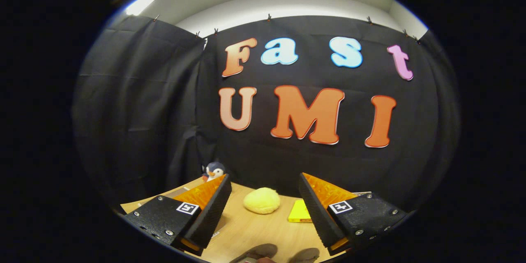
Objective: Open the storage box then place both shoes into the box .Put the left shoe in first, then the right shoe, with the right side of both shoes facing outward in a uniform manner.
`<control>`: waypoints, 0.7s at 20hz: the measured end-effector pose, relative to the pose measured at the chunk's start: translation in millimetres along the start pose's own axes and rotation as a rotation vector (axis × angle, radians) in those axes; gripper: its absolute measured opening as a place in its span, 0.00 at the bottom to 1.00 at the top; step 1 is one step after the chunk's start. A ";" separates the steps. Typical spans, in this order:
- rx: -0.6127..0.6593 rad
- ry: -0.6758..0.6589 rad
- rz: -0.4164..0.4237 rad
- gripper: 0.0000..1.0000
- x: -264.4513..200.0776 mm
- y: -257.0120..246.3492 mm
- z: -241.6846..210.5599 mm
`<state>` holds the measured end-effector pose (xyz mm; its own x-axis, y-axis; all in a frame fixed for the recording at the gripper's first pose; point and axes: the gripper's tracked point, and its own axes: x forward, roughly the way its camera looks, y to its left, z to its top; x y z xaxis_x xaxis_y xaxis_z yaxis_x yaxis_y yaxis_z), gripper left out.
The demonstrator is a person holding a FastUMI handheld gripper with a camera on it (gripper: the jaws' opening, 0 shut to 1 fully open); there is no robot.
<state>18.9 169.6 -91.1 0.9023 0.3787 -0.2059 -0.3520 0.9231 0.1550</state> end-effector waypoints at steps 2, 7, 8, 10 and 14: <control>0.015 0.070 0.033 0.99 11.5 13.4 -28.1; 0.084 0.194 0.148 0.99 31.5 59.2 -86.0; 0.090 0.220 0.171 0.99 33.4 68.0 -99.0; 0.131 0.287 0.237 0.99 34.4 90.0 -124.3; 0.311 0.440 0.412 0.99 31.9 137.8 -169.8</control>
<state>-43.1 320.3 -240.4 0.5011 0.7483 -0.4347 -0.4980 0.6602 0.5623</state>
